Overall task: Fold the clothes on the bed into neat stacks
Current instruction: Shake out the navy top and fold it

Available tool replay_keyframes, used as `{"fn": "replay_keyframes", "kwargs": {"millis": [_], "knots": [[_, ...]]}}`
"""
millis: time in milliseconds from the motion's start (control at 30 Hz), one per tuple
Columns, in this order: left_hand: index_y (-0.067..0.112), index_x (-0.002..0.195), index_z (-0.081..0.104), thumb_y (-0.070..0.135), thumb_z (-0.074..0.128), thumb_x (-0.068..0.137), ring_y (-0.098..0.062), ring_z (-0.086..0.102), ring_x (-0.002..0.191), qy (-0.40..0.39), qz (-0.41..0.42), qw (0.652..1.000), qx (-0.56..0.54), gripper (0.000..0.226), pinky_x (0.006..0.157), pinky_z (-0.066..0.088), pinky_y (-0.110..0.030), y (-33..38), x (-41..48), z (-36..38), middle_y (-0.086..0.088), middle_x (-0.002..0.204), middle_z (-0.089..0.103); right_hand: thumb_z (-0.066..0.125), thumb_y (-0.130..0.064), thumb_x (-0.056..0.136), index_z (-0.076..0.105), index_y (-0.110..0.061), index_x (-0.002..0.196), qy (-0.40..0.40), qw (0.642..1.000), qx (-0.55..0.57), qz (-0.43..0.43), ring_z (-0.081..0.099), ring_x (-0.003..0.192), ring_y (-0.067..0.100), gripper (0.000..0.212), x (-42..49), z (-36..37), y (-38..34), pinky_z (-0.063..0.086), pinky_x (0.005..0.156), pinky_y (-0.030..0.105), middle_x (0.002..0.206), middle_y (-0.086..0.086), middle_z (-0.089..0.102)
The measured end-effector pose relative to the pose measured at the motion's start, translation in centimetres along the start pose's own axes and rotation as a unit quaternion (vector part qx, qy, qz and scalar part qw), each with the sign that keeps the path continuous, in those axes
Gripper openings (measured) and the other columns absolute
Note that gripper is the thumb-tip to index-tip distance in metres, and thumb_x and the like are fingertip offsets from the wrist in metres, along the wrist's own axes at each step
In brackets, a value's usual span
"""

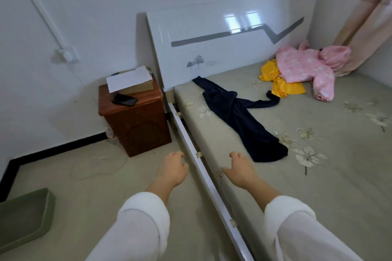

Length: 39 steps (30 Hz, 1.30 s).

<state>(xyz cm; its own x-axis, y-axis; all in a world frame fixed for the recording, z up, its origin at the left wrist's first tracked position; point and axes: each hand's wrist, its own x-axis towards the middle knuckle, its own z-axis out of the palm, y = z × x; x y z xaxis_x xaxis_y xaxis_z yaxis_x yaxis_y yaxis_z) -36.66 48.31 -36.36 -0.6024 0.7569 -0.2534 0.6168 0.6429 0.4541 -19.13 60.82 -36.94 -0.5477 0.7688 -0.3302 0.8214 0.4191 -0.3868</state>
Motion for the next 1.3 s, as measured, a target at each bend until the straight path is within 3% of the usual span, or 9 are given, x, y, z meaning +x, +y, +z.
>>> {"fn": "replay_keyframes", "kwargs": {"millis": [267,367,567,667,1000,1133,1233,1300], "knots": [[0.015,0.138,0.044,0.023,0.049,0.095,-0.024,0.04,0.131,-0.058,0.075,0.995,0.005,0.045,0.105,0.036,-0.036,1.1,17.7,-2.2,-0.006,0.143,0.043,0.049,-0.039,0.093,0.032,-0.013,0.138,0.002,0.997,0.001,0.076,0.039,0.125,0.027,0.055,13.7,-2.7,-1.6,0.037,0.096,0.037,0.139,0.009,0.04],[0.014,0.134,0.047,0.025,0.051,0.094,-0.022,0.046,0.122,-0.05,0.091,0.995,0.007,0.041,0.098,0.042,-0.034,2.2,25.1,-2.2,-0.005,0.133,0.049,0.05,-0.038,0.094,0.031,-0.012,0.139,0.016,0.996,0.007,0.087,0.039,0.125,0.027,0.056,20.6,-4.3,-1.7,0.039,0.1,0.04,0.138,0.009,0.04],[0.015,0.132,0.048,0.023,0.046,0.095,-0.023,0.049,0.118,-0.073,0.066,0.995,-0.034,0.038,0.095,0.044,-0.035,5.0,38.7,-2.8,-0.007,0.134,0.048,0.051,-0.032,0.094,0.031,-0.013,0.141,0.002,0.992,0.047,0.113,0.039,0.124,0.026,0.055,33.7,-7.1,-2.2,0.039,0.1,0.04,0.138,0.008,0.041],[0.016,0.131,0.048,0.024,0.046,0.094,-0.021,0.047,0.118,-0.087,0.065,0.993,-0.034,0.038,0.09,0.038,-0.031,6.4,44.5,-2.9,-0.005,0.133,0.049,0.052,-0.031,0.093,0.031,-0.013,0.141,-0.014,0.989,0.059,0.132,0.039,0.125,0.026,0.055,38.7,-8.1,-2.7,0.039,0.101,0.04,0.137,0.007,0.041],[0.012,0.135,0.047,0.022,0.046,0.096,-0.021,0.048,0.119,-0.183,0.077,0.98,0.0,0.041,0.098,0.038,-0.03,6.6,62.7,1.2,-0.008,0.135,0.05,0.049,-0.032,0.095,0.025,-0.013,0.147,-0.039,0.979,0.067,0.186,0.036,0.13,0.024,0.06,56.0,-7.0,-2.5,0.038,0.104,0.04,0.144,0.005,0.037],[0.013,0.137,0.046,0.024,0.046,0.097,-0.008,0.052,0.092,-0.219,0.022,0.974,-0.059,0.041,0.079,0.038,-0.022,6.3,70.4,4.2,-0.005,0.127,0.057,0.046,-0.03,0.095,0.021,-0.015,0.15,-0.028,0.979,0.033,0.199,0.024,0.14,0.024,0.062,63.6,-5.1,-1.6,0.028,0.11,0.042,0.153,0.004,0.026],[0.011,0.14,0.041,0.028,0.048,0.096,-0.019,0.053,0.114,-0.245,-0.069,0.958,-0.132,0.048,0.094,0.04,-0.029,6.4,75.0,6.5,-0.007,0.135,0.052,0.046,-0.028,0.096,0.01,-0.018,0.153,-0.027,0.982,-0.012,0.189,0.0,0.148,0.023,0.068,68.1,-3.8,-0.6,0.016,0.116,0.044,0.161,0.002,0.003],[0.012,0.143,0.037,0.029,0.053,0.094,-0.022,0.049,0.121,-0.249,-0.116,0.945,-0.177,0.055,0.093,0.037,-0.028,6.8,77.1,8.0,-0.006,0.138,0.049,0.047,-0.027,0.095,0.009,-0.018,0.153,-0.04,0.98,-0.048,0.187,-0.012,0.147,0.023,0.069,69.8,-2.9,0.4,0.008,0.117,0.047,0.161,0.001,-0.009]]}}
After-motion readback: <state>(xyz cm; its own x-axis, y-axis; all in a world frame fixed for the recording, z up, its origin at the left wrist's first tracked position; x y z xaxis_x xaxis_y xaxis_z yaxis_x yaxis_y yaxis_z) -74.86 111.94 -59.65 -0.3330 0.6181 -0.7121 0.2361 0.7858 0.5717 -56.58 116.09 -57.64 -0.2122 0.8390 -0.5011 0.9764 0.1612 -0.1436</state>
